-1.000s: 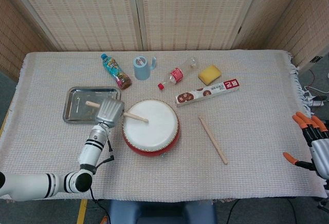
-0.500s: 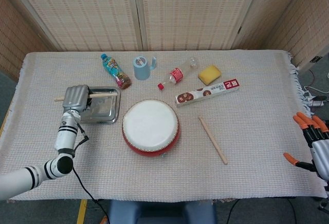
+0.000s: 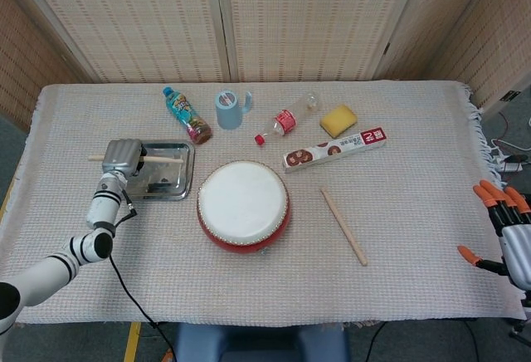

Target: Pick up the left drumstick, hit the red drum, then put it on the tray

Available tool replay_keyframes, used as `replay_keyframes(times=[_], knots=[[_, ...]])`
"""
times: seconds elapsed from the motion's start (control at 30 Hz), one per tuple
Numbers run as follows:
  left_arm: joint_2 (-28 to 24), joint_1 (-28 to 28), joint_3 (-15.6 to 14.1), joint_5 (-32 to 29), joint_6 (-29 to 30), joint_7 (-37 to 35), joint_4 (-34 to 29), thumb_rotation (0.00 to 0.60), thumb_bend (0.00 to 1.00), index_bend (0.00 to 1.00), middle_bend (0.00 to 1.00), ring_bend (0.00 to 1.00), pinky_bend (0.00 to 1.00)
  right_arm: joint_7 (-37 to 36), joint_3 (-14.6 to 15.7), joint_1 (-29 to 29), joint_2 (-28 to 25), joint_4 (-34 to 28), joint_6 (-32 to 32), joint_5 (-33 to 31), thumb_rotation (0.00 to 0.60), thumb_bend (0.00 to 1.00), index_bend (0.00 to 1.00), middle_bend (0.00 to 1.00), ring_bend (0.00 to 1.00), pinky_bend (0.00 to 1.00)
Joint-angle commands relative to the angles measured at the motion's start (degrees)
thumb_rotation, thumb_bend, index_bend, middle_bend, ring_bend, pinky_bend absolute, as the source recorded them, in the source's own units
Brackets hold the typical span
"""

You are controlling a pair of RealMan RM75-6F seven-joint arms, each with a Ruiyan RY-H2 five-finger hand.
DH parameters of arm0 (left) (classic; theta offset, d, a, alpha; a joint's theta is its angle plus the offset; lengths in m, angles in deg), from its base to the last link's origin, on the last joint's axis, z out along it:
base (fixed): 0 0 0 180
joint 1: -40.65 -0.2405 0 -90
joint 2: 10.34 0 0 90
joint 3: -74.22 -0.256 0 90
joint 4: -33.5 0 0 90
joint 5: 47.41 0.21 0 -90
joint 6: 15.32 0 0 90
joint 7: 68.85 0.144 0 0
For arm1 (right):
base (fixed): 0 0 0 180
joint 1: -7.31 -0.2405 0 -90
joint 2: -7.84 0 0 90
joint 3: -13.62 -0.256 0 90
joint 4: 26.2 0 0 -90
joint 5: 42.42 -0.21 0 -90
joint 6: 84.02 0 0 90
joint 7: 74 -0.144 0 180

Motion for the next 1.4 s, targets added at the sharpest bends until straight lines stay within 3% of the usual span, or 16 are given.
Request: replay_keyframes(times=[0.03, 0.17, 0.3, 0.47, 0.53, 0.6, 0.9, 1.2, 1.4], knots=[[4.0, 1.5, 0.2, 0.8, -3.2, -1.6, 5.8, 0.600, 0.74, 0.78, 0.76, 0.71, 0.83, 0.5, -0.2, -0.2, 0.0, -0.4, 0.3, -0.4, 0.600, 0.16, 0.00, 0.01, 0.00, 0.00], [6.5, 2.1, 0.5, 1.2, -5.2, -2.2, 10.1, 0.600, 0.71, 0.68, 0.65, 0.61, 0.76, 1.0, -0.4, -0.3, -0.1, -0.8, 0.8, -0.8, 0.600, 0.16, 0.00, 0.01, 0.00, 0.00], [8.2, 2.5, 1.1, 1.8, -5.8, -2.9, 12.8, 0.600, 0.65, 0.51, 0.46, 0.42, 0.59, 1.3, -0.5, -0.3, -0.2, -1.0, 0.8, -1.0, 0.600, 0.16, 0.00, 0.01, 0.00, 0.00], [8.1, 2.5, 1.7, 2.9, -6.0, -3.7, 12.9, 0.600, 0.56, 0.25, 0.24, 0.22, 0.34, 1.0, -0.6, -0.2, -0.1, -0.8, 0.6, -1.0, 0.600, 0.16, 0.00, 0.01, 0.00, 0.00], [7.8, 2.3, 1.9, 3.1, -6.3, -3.7, 12.6, 0.600, 0.51, 0.08, 0.13, 0.12, 0.20, 0.8, -0.7, 0.0, 0.0, -0.6, 0.4, -0.9, 0.600, 0.16, 0.00, 0.01, 0.00, 0.00], [7.5, 2.1, 2.4, 3.1, -5.8, -4.3, 12.0, 0.600, 0.48, 0.01, 0.06, 0.06, 0.15, 0.6, -0.7, 0.1, 0.0, -0.4, 0.2, -0.9, 0.600, 0.16, 0.00, 0.01, 0.00, 0.00], [5.2, 1.3, 3.3, 3.5, -5.2, -4.9, 8.0, 0.600, 0.40, 0.00, 0.00, 0.00, 0.09, 0.1, -0.7, 0.0, 0.3, 0.1, 0.1, -0.5, 0.600, 0.16, 0.00, 0.01, 0.00, 0.00], [6.5, 1.6, 3.5, -0.4, -6.4, -2.0, 9.8, 0.600, 0.25, 0.00, 0.00, 0.00, 0.04, 0.3, -0.8, 0.2, 0.0, -0.1, -0.1, -0.7, 0.600, 0.16, 0.00, 0.01, 0.00, 0.00], [6.6, 1.6, 3.7, -1.1, -6.0, -1.5, 9.7, 0.600, 0.25, 0.00, 0.00, 0.00, 0.02, 0.3, -0.8, 0.1, 0.0, -0.2, 0.1, -0.7, 0.600, 0.16, 0.00, 0.01, 0.00, 0.00]])
